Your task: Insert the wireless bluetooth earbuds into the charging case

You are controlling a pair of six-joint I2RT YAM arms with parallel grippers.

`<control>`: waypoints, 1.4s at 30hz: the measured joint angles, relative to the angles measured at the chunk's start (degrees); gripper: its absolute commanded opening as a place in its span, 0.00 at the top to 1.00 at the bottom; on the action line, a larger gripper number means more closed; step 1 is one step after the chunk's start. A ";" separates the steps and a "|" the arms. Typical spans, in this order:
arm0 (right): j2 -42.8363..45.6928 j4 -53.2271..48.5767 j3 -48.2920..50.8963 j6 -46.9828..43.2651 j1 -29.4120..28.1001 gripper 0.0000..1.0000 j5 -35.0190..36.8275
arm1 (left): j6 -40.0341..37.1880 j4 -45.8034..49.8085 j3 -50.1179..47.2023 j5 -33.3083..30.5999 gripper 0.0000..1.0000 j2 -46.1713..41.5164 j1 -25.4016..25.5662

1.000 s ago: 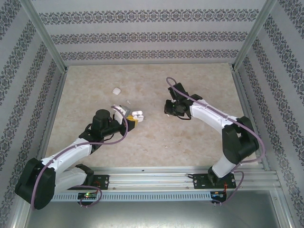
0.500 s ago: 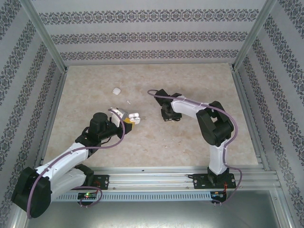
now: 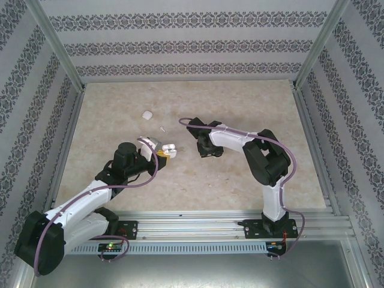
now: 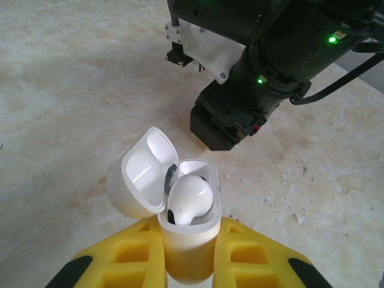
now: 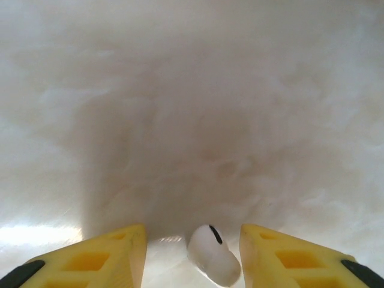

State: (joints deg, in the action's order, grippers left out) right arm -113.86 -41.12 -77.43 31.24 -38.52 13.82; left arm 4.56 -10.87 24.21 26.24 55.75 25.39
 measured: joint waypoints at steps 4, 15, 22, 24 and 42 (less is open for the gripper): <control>3.65 0.61 1.60 0.98 -0.70 0.61 -4.15 | -0.07 0.00 0.00 0.00 1.00 0.00 0.00; 13.29 7.63 9.25 3.39 8.28 0.67 -16.92 | -0.04 -0.04 0.00 0.02 1.00 0.02 0.00; 13.33 14.10 17.14 11.34 9.11 0.61 -22.47 | -0.02 -0.24 0.00 0.04 1.00 0.90 0.00; 13.33 16.26 19.04 13.90 9.14 0.61 -24.04 | -0.02 -0.24 0.00 0.07 1.00 1.01 0.00; 8.74 12.39 13.79 17.94 9.18 0.69 -25.64 | -0.07 -0.20 -0.11 0.09 1.00 0.33 0.00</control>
State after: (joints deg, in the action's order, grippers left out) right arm -105.12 -28.73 -63.64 49.19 -29.34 -11.81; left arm 4.49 -11.07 24.10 26.33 56.07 25.39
